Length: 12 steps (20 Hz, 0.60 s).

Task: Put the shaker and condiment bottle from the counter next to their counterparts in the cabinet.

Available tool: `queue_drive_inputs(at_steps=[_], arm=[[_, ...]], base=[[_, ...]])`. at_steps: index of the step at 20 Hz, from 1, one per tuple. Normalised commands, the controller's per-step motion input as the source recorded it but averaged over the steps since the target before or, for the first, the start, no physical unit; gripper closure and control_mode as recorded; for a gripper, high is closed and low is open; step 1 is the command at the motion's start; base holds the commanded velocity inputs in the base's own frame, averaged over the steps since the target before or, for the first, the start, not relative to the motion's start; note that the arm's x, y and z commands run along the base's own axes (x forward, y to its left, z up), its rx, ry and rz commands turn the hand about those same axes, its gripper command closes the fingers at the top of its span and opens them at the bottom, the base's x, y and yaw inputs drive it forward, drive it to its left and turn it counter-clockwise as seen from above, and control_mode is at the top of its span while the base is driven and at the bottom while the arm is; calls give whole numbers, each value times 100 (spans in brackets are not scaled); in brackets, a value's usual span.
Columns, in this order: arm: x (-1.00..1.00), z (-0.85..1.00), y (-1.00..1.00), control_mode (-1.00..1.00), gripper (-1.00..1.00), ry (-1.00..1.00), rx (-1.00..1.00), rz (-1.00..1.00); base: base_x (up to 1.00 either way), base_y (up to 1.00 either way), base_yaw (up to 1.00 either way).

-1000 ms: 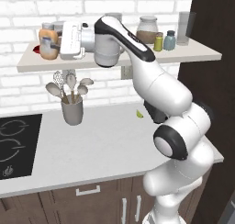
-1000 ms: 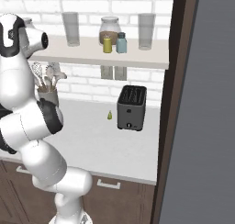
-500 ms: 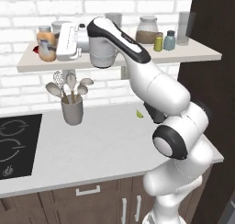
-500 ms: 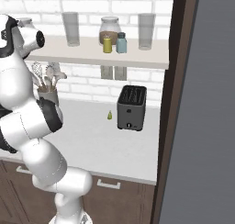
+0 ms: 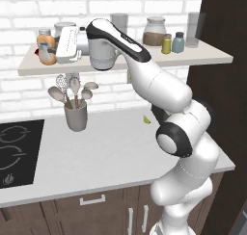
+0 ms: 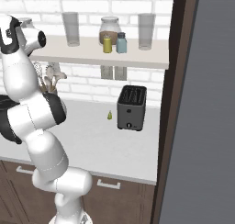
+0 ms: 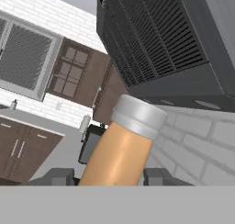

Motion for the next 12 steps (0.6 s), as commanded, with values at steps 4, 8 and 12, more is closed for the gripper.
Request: queue_drive_inputs(at_steps=[4,8,12], arm=[[0,-8,32,-100,100,-8,-4,-2],[0,-6,28,-100,100,-7,-1,-7],[0,-16,18,-100,100,-2,0,-13]], base=[[0,0,0],[0,0,0],[0,0,0]])
